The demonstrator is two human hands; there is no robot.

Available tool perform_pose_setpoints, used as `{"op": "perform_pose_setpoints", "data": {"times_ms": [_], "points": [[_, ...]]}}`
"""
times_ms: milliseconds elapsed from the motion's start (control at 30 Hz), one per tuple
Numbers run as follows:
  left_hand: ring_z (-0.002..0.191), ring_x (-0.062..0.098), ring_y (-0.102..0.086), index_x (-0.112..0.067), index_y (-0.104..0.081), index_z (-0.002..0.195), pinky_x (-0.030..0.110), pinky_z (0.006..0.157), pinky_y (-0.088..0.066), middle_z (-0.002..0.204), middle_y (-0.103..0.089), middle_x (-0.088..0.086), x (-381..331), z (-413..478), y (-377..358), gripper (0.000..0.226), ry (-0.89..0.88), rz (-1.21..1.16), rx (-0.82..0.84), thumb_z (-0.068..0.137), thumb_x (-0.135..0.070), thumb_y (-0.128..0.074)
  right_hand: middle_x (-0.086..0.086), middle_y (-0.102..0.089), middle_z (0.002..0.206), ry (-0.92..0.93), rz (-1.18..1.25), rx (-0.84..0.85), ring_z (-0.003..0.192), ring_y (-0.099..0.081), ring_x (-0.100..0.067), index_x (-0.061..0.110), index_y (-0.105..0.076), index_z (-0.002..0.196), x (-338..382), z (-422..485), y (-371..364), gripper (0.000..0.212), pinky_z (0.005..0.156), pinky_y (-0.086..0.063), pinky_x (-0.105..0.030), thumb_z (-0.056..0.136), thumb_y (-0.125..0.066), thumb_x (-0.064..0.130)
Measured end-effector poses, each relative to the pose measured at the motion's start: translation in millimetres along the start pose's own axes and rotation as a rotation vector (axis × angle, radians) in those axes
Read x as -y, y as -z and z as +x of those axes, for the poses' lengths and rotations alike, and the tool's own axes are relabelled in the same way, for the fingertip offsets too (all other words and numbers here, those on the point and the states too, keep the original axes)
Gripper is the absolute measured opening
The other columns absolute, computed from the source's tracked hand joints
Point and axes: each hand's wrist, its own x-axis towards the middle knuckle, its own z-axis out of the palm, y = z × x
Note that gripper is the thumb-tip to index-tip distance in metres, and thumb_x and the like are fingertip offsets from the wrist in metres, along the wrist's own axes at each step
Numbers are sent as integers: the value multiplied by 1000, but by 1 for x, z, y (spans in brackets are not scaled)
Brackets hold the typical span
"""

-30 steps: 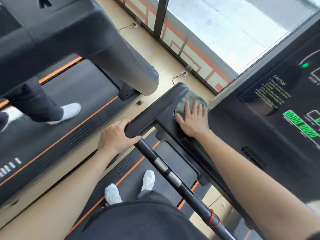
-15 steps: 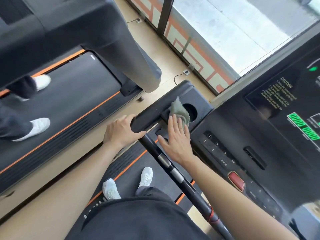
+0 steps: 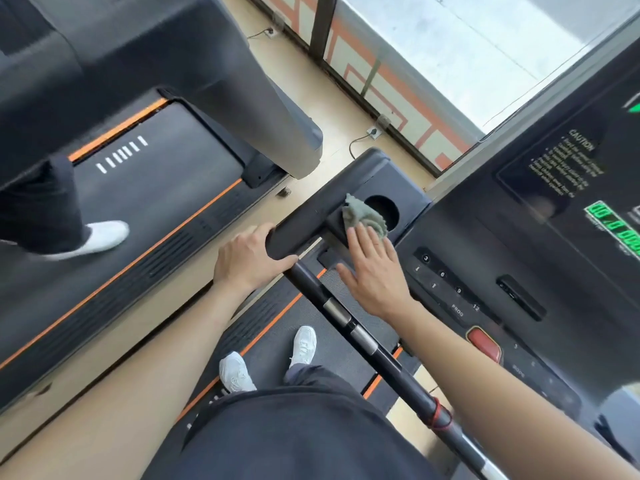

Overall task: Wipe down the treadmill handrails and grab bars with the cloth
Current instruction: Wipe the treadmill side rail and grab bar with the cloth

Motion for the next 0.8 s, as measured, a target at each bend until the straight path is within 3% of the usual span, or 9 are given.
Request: {"op": "perform_pose_setpoints", "data": {"times_ms": [100,200,367,467,600,733,800], "points": [[103,28,-66,-33,-56,129,39,83,-52,111,-66,-4,0,0,0,74,-6,-4,-1,71,-77,-66,-14,-45,149,-114,-18,8,139,-38,-34,12,-29,154,-5,16,10,80,119,-23,-47,94,-23,65],[104,28,-66,-31,-56,130,39,83,-51,113,-66,-4,-1,1,1,73,-12,4,-8,72,-75,-68,-17,-57,132,-202,116,88,128,-48,-34,11,-25,154,-1,42,21,86,114,-26,-47,91,-20,70],[104,28,-66,-32,-56,130,39,83,-51,112,-66,-4,-3,0,2,72,-6,13,-4,73,-74,-68,-21,-38,152,-402,381,139,144,-29,-33,15,-6,160,23,84,23,92,120,-15,-49,93,-27,73],[103,27,-66,-33,-56,129,39,82,-51,110,-66,-5,-4,-2,3,70,-1,10,-2,73,-73,-68,-24,-33,153,-510,447,84,144,-25,-37,15,-2,160,33,95,17,95,121,-9,-51,91,-26,75],[102,26,-66,-33,-56,130,38,80,-50,109,-65,-5,-5,-3,3,71,3,16,-8,73,-73,-68,-18,-45,140,-376,378,40,135,-36,-33,14,-12,160,24,69,16,87,117,-18,-46,95,-24,71],[99,27,-66,-31,-56,130,37,79,-49,106,-65,-4,-4,-2,3,70,-13,13,-17,74,-72,-70,-13,-61,116,-146,17,-34,113,-53,-32,14,-32,153,-11,34,10,80,105,-32,-44,97,-16,68],[101,27,-66,-31,-56,131,38,80,-50,108,-65,-4,-3,-2,3,72,-13,13,-16,74,-73,-69,-12,-66,111,-78,-105,-49,109,-56,-31,14,-39,150,-31,30,10,77,105,-33,-43,99,-14,65]]}}
